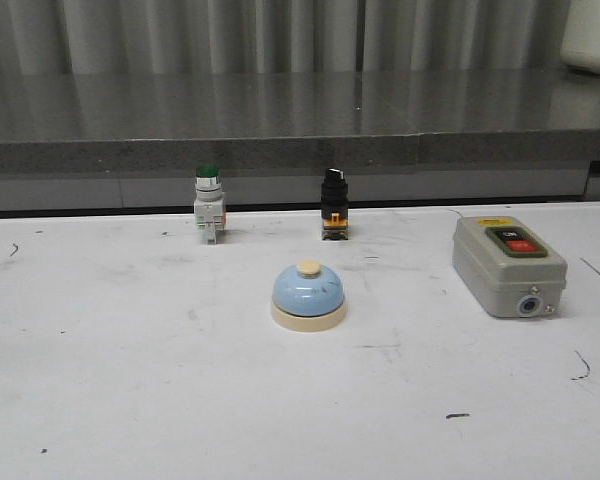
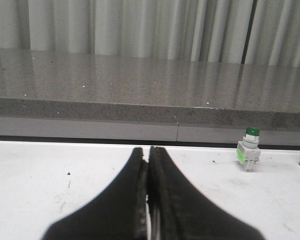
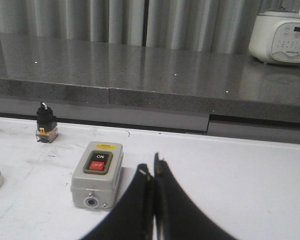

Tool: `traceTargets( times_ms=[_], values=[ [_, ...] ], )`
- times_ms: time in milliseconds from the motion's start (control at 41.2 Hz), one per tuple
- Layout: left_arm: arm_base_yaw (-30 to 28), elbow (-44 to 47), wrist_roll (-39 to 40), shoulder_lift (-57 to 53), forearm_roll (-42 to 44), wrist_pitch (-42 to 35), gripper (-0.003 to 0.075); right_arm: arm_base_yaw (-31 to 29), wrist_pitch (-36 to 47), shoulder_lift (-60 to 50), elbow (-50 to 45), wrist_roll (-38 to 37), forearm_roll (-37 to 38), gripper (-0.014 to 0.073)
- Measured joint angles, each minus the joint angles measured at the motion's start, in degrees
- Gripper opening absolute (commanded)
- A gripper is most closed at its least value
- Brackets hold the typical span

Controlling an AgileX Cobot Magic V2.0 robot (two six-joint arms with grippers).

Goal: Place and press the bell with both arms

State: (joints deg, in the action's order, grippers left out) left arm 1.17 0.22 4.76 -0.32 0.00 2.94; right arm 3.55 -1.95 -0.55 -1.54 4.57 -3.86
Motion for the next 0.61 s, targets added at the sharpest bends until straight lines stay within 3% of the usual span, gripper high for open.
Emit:
traceTargets(
  times_ms=[607],
  values=[
    [0.0, 0.0, 0.0, 0.0, 0.0, 0.0, -0.002, -0.7, 0.0, 0.0, 0.0, 0.0, -0.1, -0.0068]
  ],
)
